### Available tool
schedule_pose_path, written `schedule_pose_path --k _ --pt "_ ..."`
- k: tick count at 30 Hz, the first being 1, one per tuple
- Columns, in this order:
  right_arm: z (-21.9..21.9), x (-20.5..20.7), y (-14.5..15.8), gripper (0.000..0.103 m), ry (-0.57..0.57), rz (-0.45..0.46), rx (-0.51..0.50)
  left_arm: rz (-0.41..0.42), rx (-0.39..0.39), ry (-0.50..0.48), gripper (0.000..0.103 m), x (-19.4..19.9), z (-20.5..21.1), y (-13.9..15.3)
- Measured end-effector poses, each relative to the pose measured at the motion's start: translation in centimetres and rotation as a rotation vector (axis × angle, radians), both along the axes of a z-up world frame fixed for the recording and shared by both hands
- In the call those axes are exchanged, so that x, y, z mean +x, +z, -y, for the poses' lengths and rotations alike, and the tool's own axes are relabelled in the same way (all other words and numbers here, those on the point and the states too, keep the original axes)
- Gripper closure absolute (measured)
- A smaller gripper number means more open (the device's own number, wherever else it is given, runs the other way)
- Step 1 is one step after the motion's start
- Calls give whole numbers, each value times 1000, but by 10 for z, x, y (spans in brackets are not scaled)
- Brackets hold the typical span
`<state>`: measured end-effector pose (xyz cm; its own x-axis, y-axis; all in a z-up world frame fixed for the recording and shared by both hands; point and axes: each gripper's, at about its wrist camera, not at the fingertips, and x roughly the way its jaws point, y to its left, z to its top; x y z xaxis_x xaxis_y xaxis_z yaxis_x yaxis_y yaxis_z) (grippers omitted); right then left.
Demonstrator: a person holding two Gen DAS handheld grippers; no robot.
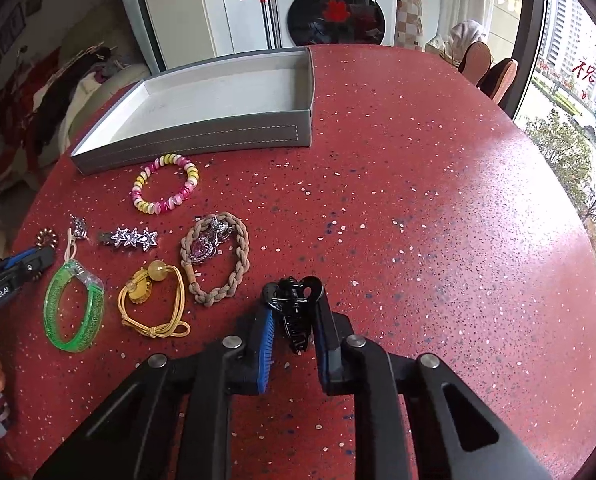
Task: Organize jewelry
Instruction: 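Grasp the brown coil hair tie with the left tool while the right tool grasps the black claw clip, then carry both items into the grey tray and open both tools to release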
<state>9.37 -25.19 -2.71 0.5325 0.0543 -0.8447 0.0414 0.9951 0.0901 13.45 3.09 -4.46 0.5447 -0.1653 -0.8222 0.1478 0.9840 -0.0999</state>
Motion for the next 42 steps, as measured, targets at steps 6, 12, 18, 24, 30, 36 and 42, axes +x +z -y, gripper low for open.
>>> schedule_pose_path --k 6,12,18,24,30,36,42 --pt "3 11 22 83 5 40 63 11 -58 1 62 1 -5 17" --pt "-2 45 45 83 35 66 97 47 -69 -25 62 16 2 48" --pt "-12 97 63 83 69 84 112 90 -64 -44 62 55 17 75" --pt "-18 163 66 83 70 72 124 119 -32 -58 62 107 43 87" --pt "-20 212 50 83 57 50 117 115 6 -34 62 166 63 77" --pt "-19 241 16 83 39 8 111 110 56 -32 62 200 78 51" --pt "-22 249 -5 83 34 -13 72 78 102 -27 62 212 83 22"
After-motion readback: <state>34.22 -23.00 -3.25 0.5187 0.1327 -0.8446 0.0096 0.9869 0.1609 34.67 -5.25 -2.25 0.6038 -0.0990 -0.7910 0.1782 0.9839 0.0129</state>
